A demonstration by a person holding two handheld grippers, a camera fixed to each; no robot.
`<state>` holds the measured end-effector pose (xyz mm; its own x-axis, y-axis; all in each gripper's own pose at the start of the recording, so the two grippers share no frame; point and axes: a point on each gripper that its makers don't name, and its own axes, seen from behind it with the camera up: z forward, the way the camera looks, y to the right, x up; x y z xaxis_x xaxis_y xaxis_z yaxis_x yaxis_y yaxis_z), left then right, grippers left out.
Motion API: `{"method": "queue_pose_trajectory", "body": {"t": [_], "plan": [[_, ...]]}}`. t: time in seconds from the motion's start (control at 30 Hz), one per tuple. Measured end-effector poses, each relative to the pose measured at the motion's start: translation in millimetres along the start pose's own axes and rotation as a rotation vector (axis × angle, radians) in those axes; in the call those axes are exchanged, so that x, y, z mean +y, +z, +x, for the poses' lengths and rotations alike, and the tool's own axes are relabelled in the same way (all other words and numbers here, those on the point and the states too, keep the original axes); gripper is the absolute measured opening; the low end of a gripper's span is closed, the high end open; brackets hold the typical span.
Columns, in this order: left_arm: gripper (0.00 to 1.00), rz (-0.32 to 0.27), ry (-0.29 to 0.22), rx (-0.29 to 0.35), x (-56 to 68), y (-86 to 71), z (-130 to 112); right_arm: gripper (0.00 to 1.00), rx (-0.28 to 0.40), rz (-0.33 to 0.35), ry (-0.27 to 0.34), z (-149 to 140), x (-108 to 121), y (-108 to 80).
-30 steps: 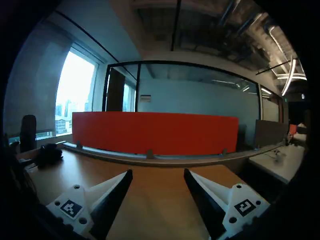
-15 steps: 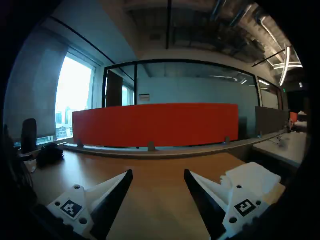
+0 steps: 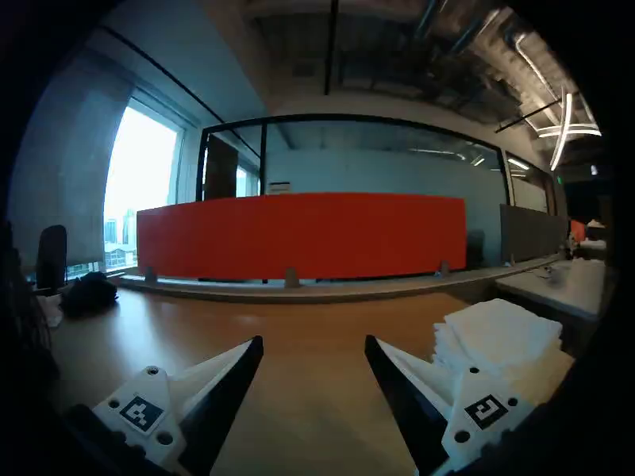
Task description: Fold towel
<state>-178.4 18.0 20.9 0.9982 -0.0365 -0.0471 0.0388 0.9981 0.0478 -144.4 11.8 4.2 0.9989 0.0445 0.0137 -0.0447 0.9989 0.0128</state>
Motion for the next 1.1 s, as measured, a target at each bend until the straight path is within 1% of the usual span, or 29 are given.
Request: {"method": "queue_pose_trajectory", "body": {"t": [0.13,0.4,0.7,0.97,1.1], "plan": [[0.96,0.000,0.000,0.000,-0.4,0.1,-0.4,0.99,0.007,0.004,0.007,-2.6,-1.2,2.2],[0.96,0.000,0.000,0.000,-0.2,-0.2,-0.8,0.99,0.006,0.003,0.012,-17.5,0.8,5.8],[0.96,0.000,0.000,0.000,-0.1,0.1,-1.0,1.00,0.022,0.000,0.002,-17.3,0.2,1.1],[0.96,0.000,0.000,0.000,-0.3,0.2,-1.3,1.00,0.034,0.006,-0.028,-16.6,-3.7,-3.1],[0.96,0.000,0.000,0.000,-0.1,0.2,-1.7,1.00,0.035,0.003,-0.028,-16.6,-2.4,-3.3]]}}
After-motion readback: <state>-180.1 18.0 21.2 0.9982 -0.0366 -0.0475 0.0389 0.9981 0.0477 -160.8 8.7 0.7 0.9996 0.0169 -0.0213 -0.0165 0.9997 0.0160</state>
